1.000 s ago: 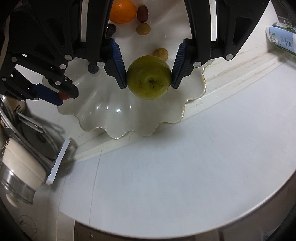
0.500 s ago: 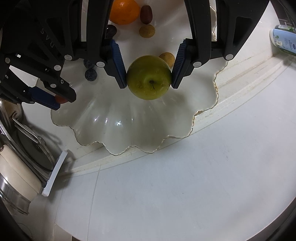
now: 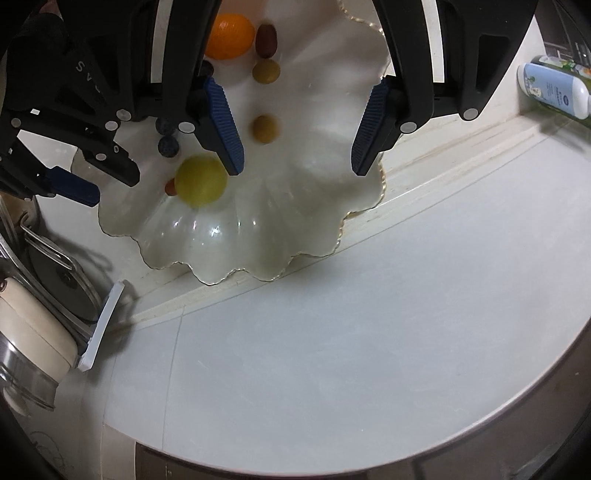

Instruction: Organize fruits

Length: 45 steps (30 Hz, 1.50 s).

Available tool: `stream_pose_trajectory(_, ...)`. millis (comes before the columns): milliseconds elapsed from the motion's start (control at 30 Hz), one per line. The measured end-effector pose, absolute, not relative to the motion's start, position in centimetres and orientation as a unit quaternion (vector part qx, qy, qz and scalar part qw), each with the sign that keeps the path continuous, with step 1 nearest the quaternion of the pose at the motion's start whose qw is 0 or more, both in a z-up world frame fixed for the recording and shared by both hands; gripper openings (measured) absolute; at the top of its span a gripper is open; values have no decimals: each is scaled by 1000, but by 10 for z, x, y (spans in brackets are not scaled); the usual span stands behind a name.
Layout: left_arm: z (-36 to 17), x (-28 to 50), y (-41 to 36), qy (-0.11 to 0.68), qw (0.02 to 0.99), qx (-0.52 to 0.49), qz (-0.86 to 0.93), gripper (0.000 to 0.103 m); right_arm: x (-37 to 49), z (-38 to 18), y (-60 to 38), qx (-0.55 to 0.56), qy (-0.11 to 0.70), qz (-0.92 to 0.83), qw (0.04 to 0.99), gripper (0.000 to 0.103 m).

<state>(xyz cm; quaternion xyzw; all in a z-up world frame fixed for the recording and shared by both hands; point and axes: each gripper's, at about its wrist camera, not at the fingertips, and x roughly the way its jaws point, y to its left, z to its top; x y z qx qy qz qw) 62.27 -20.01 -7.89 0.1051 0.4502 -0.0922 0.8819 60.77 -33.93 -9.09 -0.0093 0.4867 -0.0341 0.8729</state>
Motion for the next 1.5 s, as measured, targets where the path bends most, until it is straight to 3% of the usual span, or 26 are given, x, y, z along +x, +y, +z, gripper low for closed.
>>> stream_pose_trajectory(367, -48, 574, -162, 413, 904, 75, -76, 61, 559, -55, -324, 3, 436, -37, 899, 43)
stream_pose_trajectory(433, -42, 563, -158, 401, 910, 75, -77, 68, 543, -46, -321, 9, 419, -35, 907, 43)
stream_pose_trajectory(600, -18, 526, -141, 369, 922, 75, -87, 71, 501, -22, -308, 13, 378, -42, 925, 43)
stream_pose_trajectory(733, 2, 495, -125, 336, 935, 72, -82, 80, 468, -4, -299, 17, 349, -50, 935, 43)
stream_pose_trajectory(867, 19, 460, -114, 298, 948, 82, -76, 84, 433, 11, -289, 17, 316, -63, 946, 57)
stream_pose_trajectory(1067, 38, 404, -100, 254, 962, 75, -69, 92, 378, 31, -279, 15, 266, -80, 960, 65)
stream_pose_trajectory(1333, 53, 324, -90, 209, 973, 73, -66, 97, 302, 45, -272, 14, 221, -86, 971, 65)
stream_pose_trajectory(1500, 56, 271, -91, 190, 977, 80, -54, 101, 245, 47, -270, 1, 199, -91, 976, 70)
